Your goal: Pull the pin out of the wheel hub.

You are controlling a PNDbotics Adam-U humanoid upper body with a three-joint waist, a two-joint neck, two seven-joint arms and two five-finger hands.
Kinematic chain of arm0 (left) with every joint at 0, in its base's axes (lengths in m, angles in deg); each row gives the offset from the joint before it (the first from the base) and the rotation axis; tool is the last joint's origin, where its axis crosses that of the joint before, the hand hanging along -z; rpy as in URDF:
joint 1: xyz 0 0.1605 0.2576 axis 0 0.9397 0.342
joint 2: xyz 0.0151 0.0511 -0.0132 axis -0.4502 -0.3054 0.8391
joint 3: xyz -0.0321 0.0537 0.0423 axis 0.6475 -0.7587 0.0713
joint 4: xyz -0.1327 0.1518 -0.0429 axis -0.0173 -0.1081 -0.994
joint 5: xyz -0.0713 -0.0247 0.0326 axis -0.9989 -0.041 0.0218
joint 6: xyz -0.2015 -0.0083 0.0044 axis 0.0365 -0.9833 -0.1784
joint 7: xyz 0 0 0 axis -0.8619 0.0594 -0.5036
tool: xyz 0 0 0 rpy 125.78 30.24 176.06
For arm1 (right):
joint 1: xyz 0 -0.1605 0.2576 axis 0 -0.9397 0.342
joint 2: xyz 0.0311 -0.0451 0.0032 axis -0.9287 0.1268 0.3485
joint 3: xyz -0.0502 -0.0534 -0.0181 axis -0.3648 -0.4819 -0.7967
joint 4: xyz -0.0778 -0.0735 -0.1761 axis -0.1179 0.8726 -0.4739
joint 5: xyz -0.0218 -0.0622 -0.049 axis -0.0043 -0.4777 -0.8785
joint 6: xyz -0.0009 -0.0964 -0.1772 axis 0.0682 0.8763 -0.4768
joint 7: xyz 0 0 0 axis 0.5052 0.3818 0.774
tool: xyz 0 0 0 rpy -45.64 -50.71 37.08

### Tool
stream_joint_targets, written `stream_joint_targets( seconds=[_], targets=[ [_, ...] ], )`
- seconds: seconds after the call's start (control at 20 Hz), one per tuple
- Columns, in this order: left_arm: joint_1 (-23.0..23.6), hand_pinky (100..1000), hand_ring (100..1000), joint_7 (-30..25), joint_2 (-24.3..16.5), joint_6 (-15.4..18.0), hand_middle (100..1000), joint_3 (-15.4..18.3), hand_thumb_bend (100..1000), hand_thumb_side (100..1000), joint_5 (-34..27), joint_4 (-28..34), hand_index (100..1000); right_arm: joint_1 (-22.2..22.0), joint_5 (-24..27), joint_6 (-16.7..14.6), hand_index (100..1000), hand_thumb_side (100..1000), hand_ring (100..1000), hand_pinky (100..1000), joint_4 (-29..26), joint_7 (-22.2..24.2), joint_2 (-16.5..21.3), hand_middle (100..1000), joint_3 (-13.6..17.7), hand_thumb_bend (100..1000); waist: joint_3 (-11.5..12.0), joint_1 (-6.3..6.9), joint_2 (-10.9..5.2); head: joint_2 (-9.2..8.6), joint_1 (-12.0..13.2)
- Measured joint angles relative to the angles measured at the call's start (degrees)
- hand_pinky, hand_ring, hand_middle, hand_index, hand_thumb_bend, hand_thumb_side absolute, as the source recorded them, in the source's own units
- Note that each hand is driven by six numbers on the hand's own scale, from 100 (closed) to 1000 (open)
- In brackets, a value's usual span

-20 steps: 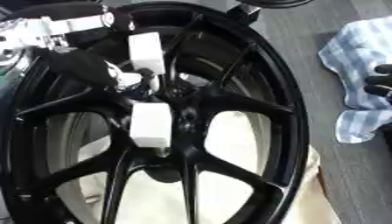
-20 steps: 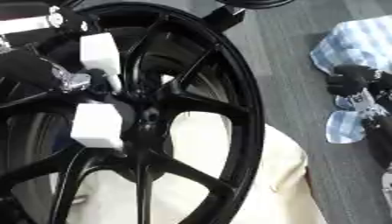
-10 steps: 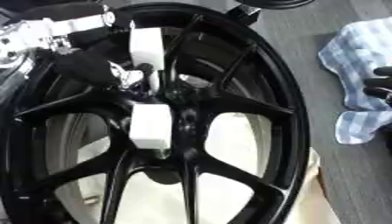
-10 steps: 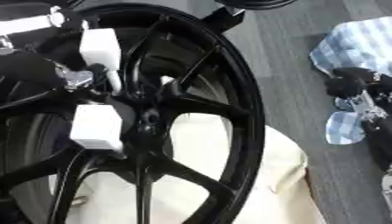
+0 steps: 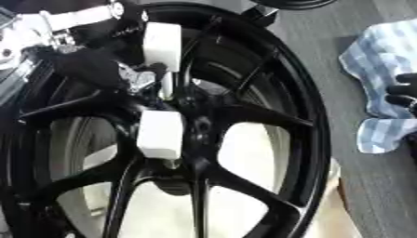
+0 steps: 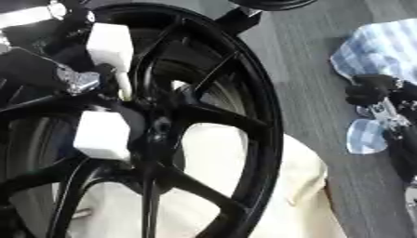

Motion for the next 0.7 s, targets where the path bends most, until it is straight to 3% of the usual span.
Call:
stream_joint_targets(
  seconds=[0.2,0.7],
  targets=[
    [-0.39,817,607,2.17,0.0,-1.42,347,1.36,100,156,-4.15,1.73,451,-0.26,0.0,0.08,573,434,732,766,0.0,-0.12,0.0,704,0.02,344,0.35,-0.07,-0.18,0.05,-0.1],
    [-1.56,810,589,7.98,-0.01,-3.17,323,8.05,100,192,-18.24,3.86,431,-1.55,0.0,-0.3,572,433,732,766,0.0,-0.43,0.02,703,0.41,342,1.48,-0.54,-1.47,1.51,-0.56]
  ],
)
